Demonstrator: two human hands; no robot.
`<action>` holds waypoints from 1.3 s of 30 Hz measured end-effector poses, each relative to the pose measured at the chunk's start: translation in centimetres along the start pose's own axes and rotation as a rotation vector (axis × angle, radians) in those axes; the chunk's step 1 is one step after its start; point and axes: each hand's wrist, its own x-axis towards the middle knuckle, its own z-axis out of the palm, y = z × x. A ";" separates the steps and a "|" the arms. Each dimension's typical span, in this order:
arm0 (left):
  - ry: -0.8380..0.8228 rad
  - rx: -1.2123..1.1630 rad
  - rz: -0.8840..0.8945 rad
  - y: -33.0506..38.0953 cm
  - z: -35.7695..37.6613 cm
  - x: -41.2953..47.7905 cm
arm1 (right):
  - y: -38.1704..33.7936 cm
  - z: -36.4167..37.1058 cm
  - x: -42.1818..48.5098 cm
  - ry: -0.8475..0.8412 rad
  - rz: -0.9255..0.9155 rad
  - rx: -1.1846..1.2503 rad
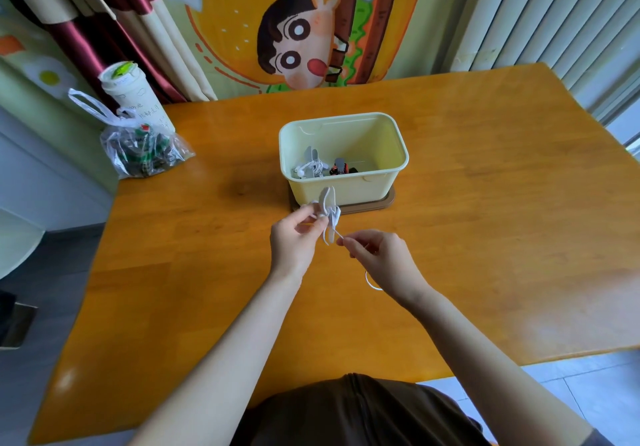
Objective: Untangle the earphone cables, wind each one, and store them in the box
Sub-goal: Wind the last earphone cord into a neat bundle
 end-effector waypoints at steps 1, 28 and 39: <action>0.006 0.082 0.052 -0.3 0.0 0.0 | -0.1 -0.1 -0.1 -0.001 -0.030 -0.036; -0.488 -0.319 -0.010 1.5 0.2 -1.9 | 0.8 -3.5 2.7 0.109 0.020 0.071; -0.167 -0.555 -0.257 1.5 0.9 -0.8 | 0.8 0.3 0.6 0.061 0.062 0.115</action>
